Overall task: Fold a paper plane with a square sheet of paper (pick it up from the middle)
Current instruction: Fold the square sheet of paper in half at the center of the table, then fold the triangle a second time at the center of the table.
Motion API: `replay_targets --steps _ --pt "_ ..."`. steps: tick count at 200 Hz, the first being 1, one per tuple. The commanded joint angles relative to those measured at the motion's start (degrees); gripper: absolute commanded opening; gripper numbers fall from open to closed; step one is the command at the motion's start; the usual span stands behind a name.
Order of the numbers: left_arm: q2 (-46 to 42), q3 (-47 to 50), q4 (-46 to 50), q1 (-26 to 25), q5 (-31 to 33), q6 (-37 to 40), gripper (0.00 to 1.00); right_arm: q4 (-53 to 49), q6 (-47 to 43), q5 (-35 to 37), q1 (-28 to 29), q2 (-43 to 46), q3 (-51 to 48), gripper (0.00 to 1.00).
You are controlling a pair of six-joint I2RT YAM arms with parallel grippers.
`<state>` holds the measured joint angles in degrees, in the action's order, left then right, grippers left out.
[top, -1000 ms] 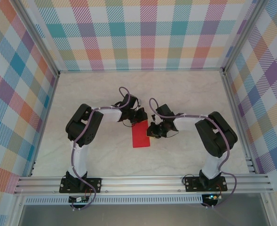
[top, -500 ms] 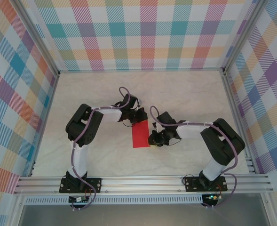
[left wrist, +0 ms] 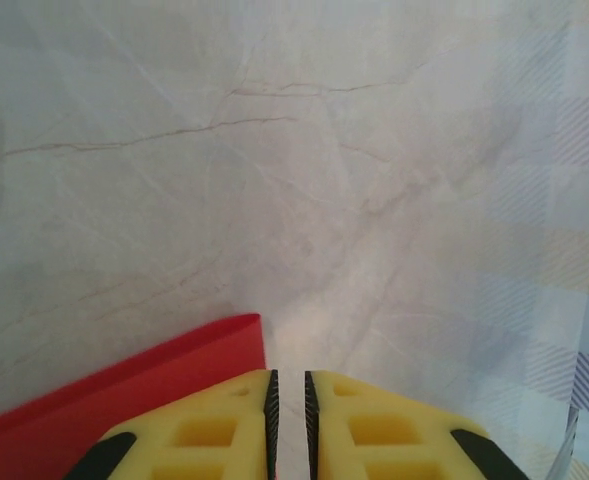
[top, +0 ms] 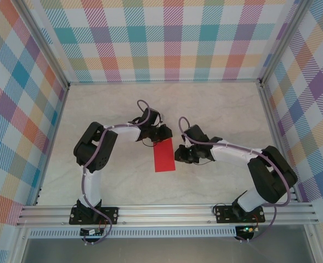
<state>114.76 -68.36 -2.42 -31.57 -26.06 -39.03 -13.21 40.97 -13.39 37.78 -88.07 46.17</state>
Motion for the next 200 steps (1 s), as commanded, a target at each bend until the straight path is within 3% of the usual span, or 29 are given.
replay_targets --steps 1,71,126,200 --pt "-7.42 2.88 1.49 1.43 3.09 -0.2 0.24 -1.13 0.1 3.82 -0.51 -4.17 5.03 0.19" --pt "-18.67 15.45 7.59 7.16 8.3 -0.01 0.48 -6.73 -4.38 6.04 -0.47 -18.93 21.71 0.29" --pt "-21.4 20.17 7.61 7.75 5.32 -1.08 0.49 -9.69 -5.44 10.22 -0.95 -26.47 30.72 0.39" --pt "-21.07 23.49 5.05 7.29 -2.28 -2.36 0.55 -9.75 -2.97 9.42 -2.25 -29.5 29.91 0.4"
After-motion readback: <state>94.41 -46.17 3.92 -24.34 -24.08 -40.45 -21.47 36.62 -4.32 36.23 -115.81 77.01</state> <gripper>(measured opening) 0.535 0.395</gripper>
